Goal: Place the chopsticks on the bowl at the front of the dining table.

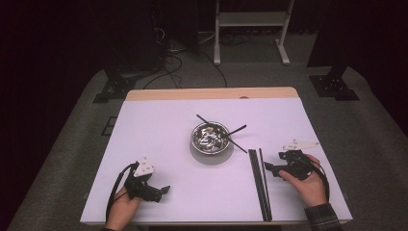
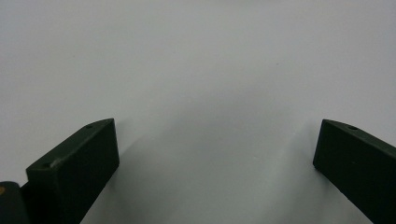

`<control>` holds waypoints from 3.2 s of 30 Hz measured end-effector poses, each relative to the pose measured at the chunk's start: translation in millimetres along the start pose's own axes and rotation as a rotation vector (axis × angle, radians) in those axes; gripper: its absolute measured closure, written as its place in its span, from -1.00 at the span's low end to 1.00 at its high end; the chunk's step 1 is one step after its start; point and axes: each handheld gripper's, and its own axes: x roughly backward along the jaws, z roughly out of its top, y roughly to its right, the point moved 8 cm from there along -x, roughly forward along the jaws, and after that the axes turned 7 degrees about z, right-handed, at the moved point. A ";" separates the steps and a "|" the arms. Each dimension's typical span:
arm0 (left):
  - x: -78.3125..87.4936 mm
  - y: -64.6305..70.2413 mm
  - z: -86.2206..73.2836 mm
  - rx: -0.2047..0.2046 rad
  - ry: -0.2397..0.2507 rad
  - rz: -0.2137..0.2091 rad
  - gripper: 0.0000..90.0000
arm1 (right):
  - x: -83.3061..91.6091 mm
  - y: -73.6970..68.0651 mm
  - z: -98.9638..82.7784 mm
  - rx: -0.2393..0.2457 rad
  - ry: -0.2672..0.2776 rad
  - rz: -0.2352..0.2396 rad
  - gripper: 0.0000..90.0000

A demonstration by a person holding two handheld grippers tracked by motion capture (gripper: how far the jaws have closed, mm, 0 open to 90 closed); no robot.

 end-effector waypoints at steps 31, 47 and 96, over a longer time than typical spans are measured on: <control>0.0 0.0 0.0 0.000 0.000 0.000 -1.00 | 28.6 -39.4 -52.8 0.031 -0.030 0.047 -0.47; 0.0 0.0 0.0 0.000 0.000 0.000 -1.00 | 27.0 -55.3 -67.7 0.064 -0.073 0.044 -0.53; 0.0 0.0 0.0 -0.001 0.000 0.000 -1.00 | 33.8 -28.2 -74.5 0.066 -0.110 -0.061 -0.59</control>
